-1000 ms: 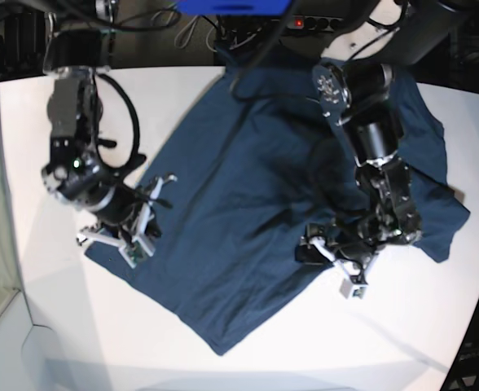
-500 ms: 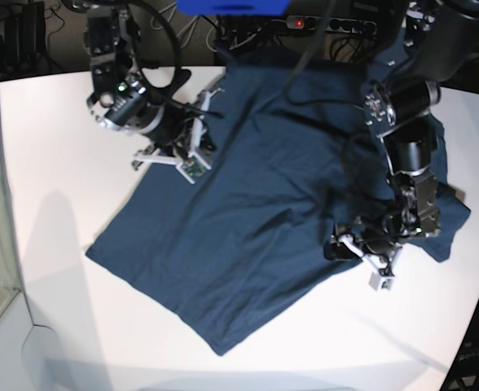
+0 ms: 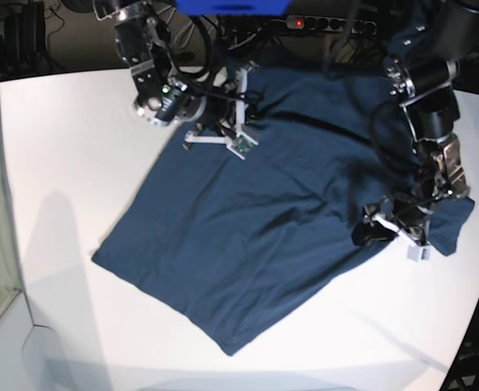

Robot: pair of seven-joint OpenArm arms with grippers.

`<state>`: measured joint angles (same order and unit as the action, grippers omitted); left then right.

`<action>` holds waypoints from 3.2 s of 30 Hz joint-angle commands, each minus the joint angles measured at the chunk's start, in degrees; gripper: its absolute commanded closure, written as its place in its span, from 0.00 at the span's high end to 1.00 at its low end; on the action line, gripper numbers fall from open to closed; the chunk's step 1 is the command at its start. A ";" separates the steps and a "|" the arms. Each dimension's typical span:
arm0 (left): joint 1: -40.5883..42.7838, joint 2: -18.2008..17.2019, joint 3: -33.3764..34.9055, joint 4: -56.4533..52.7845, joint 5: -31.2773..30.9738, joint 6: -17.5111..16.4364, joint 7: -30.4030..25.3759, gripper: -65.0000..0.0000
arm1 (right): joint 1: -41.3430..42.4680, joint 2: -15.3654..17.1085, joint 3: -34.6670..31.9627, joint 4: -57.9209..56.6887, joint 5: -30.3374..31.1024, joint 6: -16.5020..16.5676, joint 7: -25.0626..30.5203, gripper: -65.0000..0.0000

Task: Layout the t-shirt on the table in an organized manner, then fold the t-shirt properly
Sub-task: 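Smooth the shirt flat with both grippers pressing on the fabric, then grasp the shirt sides with both grippers and pull them apart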

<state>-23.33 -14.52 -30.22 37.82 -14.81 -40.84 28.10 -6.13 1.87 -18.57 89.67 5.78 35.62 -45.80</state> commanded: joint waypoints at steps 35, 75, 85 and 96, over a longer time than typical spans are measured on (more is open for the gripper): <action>1.31 4.72 0.55 29.12 -3.70 2.47 21.35 0.66 | 5.91 2.83 9.56 18.95 -2.40 -0.76 -9.45 0.00; 27.68 -6.36 -1.56 36.68 -14.95 2.11 18.28 0.66 | 24.64 18.66 20.81 -18.68 -2.57 -0.67 0.83 0.00; 28.65 -0.38 -11.32 58.13 -20.05 2.55 27.07 0.66 | 13.21 14.53 26.08 15.96 -2.13 -0.50 -12.79 0.00; 11.24 0.24 -9.21 35.45 -5.02 2.64 24.34 0.66 | -10.00 -0.24 14.66 25.10 -2.31 -0.50 -13.58 0.00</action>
<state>-10.37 -13.47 -39.55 72.01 -17.67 -37.74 54.41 -16.73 1.85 -4.03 113.73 3.07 35.16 -60.64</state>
